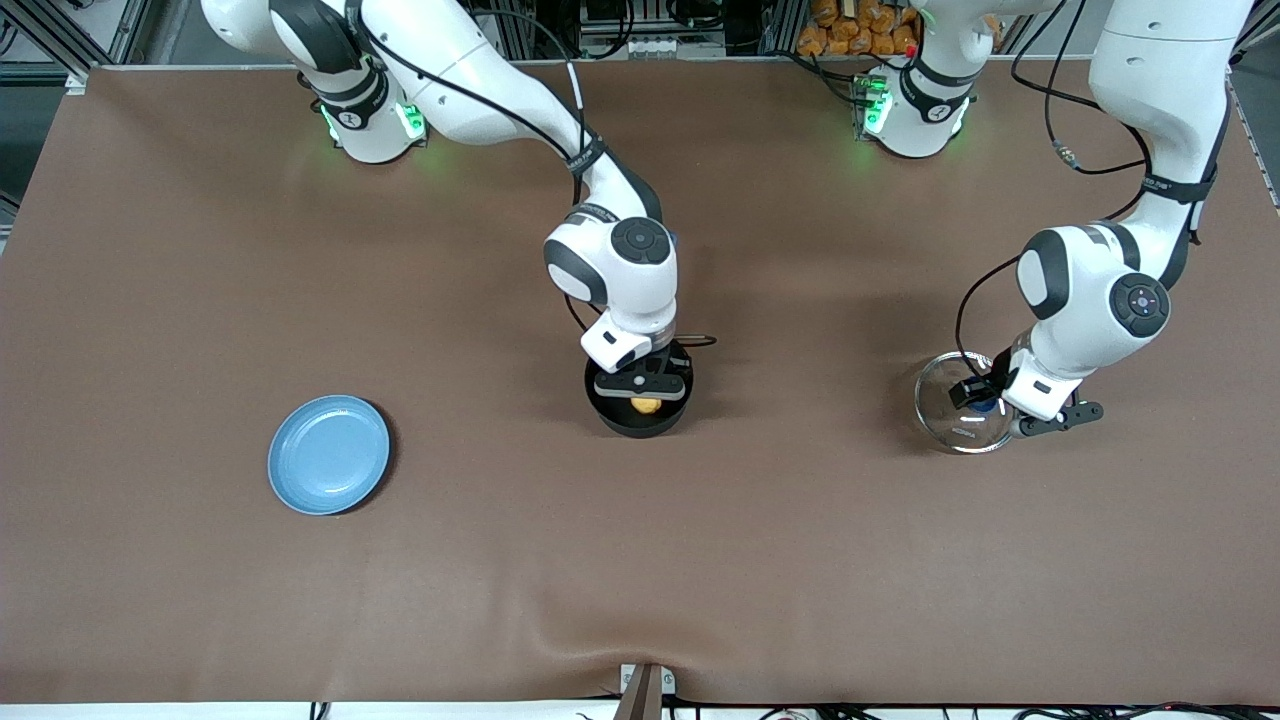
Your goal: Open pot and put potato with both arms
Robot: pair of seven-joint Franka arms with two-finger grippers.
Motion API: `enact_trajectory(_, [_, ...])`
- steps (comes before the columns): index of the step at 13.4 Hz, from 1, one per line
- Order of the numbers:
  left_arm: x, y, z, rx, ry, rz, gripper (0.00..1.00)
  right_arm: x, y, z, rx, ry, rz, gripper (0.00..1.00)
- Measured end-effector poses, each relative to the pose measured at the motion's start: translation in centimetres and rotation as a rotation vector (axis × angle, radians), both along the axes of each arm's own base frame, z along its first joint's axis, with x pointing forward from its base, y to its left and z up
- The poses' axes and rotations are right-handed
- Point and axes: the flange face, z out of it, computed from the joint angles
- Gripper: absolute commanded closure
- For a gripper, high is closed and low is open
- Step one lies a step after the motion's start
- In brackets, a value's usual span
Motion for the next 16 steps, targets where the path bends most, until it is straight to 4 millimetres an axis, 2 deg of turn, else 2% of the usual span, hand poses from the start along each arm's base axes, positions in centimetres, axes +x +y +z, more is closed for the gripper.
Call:
enact_trajectory(2, [-0.1,-0.6,-0.3,-0.003,-0.002,-0.025,1.0,0.1,-0.2,-0.7,-0.001,0.001,-0.001,0.56])
enact_trajectory(3, [-0.1,-1.0,-0.3,-0.006,-0.002,-0.032,1.0,0.1,-0.2,-0.6,-0.001,0.001,-0.002,0.37])
enact_trajectory(4, [-0.1,-1.4,-0.3,-0.008,-0.001,-0.038,1.0,0.2,-0.2,-0.6,0.0,0.0,-0.002,0.26])
enact_trajectory(5, [-0.1,-1.6,-0.4,-0.009,0.001,-0.042,0.92,0.3,-0.2,-0.5,0.001,-0.001,-0.004,0.25])
enact_trajectory(6, [-0.2,-1.7,-0.7,-0.01,0.005,-0.045,0.59,0.3,-0.3,-0.5,0.001,-0.001,-0.005,0.25])
enact_trajectory(7, [-0.3,-1.7,-1.0,-0.01,0.011,-0.046,0.01,0.4,-0.3,-0.5,0.002,-0.002,-0.007,0.25])
enact_trajectory(9, [-0.2,-1.7,-1.4,-0.01,0.011,-0.048,0.0,0.9,-0.5,-0.1,0.007,-0.008,-0.013,0.25])
enact_trajectory(11, [0.2,-2.0,-0.7,-0.011,-0.009,-0.053,0.0,1.3,-0.3,1.0,0.019,-0.021,-0.016,0.25])
enact_trajectory(14, [1.2,-2.5,3.3,-0.016,-0.055,-0.054,0.0,1.7,-0.4,3.7,-0.005,-0.01,-0.033,0.25])
enact_trajectory(16, [1.5,-2.6,7.6,-0.022,-0.045,-0.05,0.0,1.7,-0.6,6.7,-0.016,0.001,-0.052,0.26])
